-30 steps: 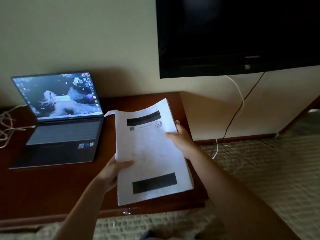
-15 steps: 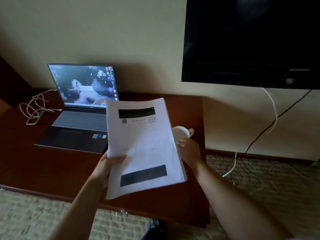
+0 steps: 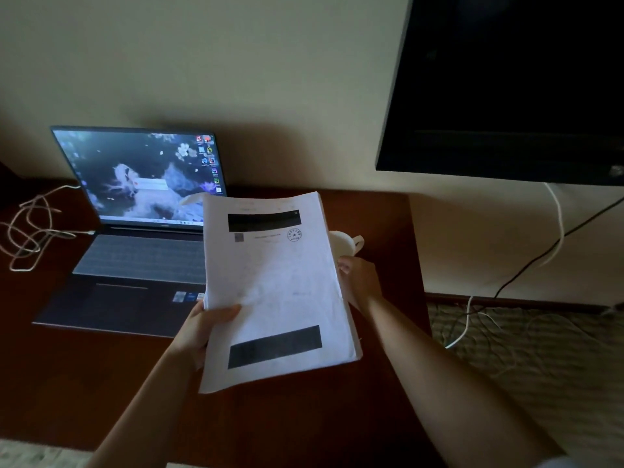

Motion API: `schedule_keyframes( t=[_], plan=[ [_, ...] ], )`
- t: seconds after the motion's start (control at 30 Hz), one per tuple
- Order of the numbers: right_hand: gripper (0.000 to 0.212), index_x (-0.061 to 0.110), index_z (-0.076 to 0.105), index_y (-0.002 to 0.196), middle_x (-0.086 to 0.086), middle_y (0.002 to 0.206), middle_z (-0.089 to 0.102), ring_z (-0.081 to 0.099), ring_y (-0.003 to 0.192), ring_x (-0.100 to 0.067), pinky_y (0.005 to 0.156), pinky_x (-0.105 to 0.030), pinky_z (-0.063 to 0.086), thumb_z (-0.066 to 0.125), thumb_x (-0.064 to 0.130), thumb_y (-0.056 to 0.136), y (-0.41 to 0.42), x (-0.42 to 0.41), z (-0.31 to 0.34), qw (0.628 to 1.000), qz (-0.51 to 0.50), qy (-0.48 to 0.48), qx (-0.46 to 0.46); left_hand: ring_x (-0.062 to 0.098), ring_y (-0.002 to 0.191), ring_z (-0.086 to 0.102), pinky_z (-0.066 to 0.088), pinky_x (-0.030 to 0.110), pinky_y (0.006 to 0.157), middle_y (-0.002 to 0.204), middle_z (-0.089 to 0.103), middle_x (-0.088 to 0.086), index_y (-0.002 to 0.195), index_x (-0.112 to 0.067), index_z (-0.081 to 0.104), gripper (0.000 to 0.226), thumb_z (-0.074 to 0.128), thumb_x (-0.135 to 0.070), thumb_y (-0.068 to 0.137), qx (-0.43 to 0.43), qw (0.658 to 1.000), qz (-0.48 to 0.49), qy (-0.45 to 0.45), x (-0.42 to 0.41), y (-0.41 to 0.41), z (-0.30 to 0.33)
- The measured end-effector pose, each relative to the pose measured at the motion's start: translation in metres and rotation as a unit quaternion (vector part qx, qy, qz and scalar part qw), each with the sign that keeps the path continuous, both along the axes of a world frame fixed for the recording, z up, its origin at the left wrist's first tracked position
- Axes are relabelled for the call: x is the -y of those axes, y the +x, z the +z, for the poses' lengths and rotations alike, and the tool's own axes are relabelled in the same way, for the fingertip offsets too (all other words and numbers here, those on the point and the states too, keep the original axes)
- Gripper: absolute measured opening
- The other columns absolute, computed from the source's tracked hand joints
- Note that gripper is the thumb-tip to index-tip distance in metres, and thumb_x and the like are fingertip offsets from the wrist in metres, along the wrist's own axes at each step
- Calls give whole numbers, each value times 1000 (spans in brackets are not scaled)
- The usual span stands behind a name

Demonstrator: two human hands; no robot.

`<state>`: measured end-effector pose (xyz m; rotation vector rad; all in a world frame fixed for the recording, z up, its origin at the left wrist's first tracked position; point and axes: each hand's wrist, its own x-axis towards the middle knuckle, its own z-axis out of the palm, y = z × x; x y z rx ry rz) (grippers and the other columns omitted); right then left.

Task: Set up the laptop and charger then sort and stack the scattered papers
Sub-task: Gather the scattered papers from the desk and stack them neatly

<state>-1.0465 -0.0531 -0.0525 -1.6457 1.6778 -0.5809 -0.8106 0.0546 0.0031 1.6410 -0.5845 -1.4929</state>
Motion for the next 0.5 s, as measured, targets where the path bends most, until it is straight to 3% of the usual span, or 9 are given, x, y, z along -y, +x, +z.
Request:
schedule_keyframes(
  t=[0.07,0.13,0.23,0.37,0.5],
  plan=[
    [28,15,51,64,-2,77,62,58,77,-12,55,-19,38,54,15,92,7,5,0,999,-10,26,41,26,82,55,44,36,59,97,59,10,114,-18,50,34,55,1,87,-4,1000,3,4,5,6,-1],
    [22,12,62,77,0,83,62,56,75,-7,54,-11,39,51,18,95,10,6,3,989,-46,76,120,25,80,57,49,34,53,95,60,10,114,-18,51,34,55,2,86,-7,1000,-3,0,8,9,-1],
    [24,12,64,110,0,97,63,59,83,-12,66,-22,43,47,23,98,6,2,10,971,-104,72,202,26,78,58,52,29,45,92,61,10,112,-18,53,33,54,4,86,-22,1000,-18,-8,10,3,2],
    [39,9,64,111,-8,103,66,62,89,-20,65,-26,45,38,37,101,-19,-15,30,915,-175,127,341,26,70,63,52,25,42,85,64,9,101,-22,55,32,56,5,85,-50,998,-38,-27,1,-21,8],
    [54,10,61,123,-1,115,62,57,103,-15,75,-25,41,35,51,98,-56,-47,49,938,-143,148,280,24,75,66,55,31,51,94,65,11,105,-25,56,47,70,-10,63,-58,993,-89,-46,-24,-56,11]
  ],
)
